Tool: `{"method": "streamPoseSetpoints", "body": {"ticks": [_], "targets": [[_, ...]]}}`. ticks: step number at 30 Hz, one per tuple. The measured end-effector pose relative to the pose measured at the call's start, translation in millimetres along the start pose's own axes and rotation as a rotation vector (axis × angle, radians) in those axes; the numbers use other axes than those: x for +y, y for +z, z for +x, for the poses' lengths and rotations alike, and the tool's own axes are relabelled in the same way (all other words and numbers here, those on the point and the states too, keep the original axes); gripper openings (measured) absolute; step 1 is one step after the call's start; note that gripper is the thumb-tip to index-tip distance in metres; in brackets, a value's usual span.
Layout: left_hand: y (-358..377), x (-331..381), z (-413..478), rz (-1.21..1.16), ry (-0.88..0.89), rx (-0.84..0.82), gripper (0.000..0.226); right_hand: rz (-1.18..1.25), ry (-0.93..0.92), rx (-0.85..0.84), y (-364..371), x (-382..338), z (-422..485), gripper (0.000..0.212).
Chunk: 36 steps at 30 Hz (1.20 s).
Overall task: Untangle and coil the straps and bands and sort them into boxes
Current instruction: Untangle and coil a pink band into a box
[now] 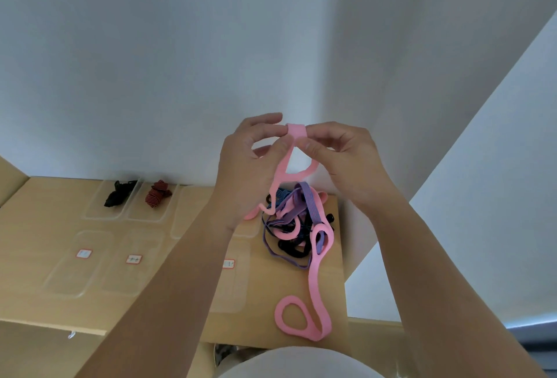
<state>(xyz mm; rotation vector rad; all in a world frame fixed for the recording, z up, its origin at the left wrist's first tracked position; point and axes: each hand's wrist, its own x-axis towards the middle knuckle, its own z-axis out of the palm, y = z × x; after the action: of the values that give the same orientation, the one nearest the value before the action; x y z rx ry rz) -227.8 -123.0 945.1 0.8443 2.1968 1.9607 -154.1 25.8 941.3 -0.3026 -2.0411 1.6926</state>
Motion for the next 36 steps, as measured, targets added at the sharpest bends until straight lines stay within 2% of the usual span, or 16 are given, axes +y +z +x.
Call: {"method": "streamPoseSetpoints", "body": {"ticks": [14, 20, 24, 36], "targets": [[9, 19, -2, -0.143, 0.01, -0.008, 0.017, 0.122, -0.064, 0.029, -10, -12, -1, 0.005], [10, 19, -2, -0.166, 0.012, -0.013, 0.009, 0.128, -0.076, 0.029, -14, -13, -3, 0.004], [12, 19, -2, -0.166, 0.009, 0.006, 0.003, 0.137, -0.079, 0.039, -15, -14, -5, 0.005], [16, 18, 2, -0.155, -0.015, -0.002, 0.011, 0.135, -0.089, 0.064, -18, -14, -4, 0.01]]}}
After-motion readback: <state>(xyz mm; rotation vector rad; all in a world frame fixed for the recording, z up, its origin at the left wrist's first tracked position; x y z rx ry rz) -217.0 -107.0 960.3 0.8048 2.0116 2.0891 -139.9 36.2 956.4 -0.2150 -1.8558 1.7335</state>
